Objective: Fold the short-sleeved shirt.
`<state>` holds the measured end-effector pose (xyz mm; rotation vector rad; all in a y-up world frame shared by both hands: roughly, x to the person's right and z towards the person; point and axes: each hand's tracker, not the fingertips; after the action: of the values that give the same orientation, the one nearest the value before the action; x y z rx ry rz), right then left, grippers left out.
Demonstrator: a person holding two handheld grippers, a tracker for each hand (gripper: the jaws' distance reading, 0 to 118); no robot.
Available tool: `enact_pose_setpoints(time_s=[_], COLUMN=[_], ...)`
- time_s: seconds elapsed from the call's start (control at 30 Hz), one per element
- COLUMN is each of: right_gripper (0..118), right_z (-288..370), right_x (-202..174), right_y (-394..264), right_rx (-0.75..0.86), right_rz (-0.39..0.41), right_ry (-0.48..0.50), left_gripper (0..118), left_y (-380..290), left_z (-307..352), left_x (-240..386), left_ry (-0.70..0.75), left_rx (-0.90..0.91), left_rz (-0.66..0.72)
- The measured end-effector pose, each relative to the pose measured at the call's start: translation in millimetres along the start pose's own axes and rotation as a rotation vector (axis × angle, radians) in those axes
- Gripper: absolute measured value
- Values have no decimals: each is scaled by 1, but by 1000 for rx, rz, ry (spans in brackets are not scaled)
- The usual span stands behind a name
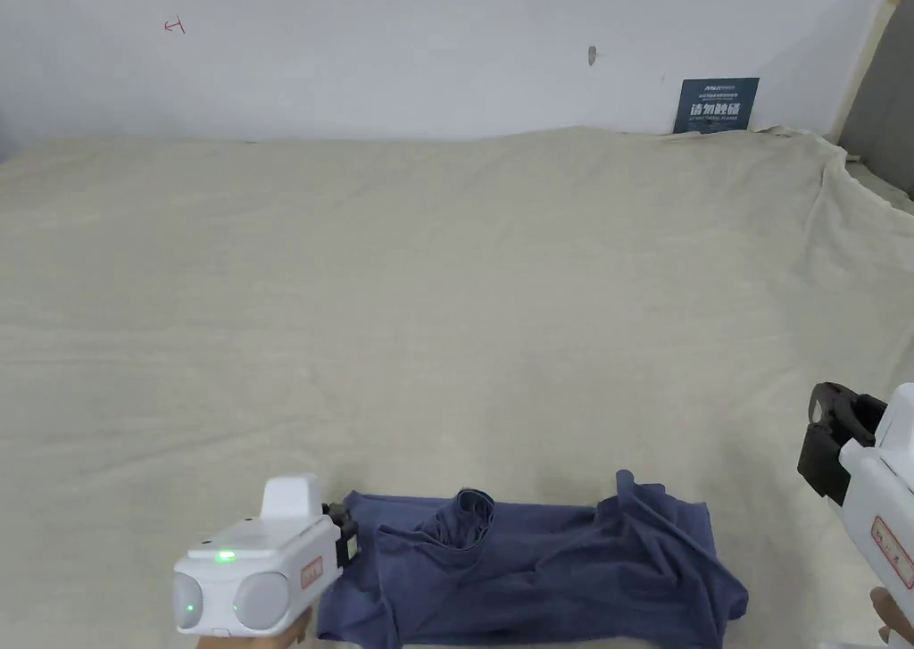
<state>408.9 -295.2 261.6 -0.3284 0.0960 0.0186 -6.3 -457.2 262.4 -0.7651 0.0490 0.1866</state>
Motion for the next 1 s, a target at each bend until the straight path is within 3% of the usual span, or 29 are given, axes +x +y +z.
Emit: enact_pose_setpoints(time_s=[0.6, 1.0], right_gripper=[0, 0], right_z=[0, 1], right_x=[30, 36], right_y=[-10, -14], right_rx=[-19, -25], right_rz=[-14, -22], right_ry=[-45, -54], left_gripper=[0, 0], left_y=[-35, -28], left_z=[-19, -26], left_x=[108, 118], left_ry=[-181, -215], left_rx=[-66, -96], left_rz=[-87, -67])
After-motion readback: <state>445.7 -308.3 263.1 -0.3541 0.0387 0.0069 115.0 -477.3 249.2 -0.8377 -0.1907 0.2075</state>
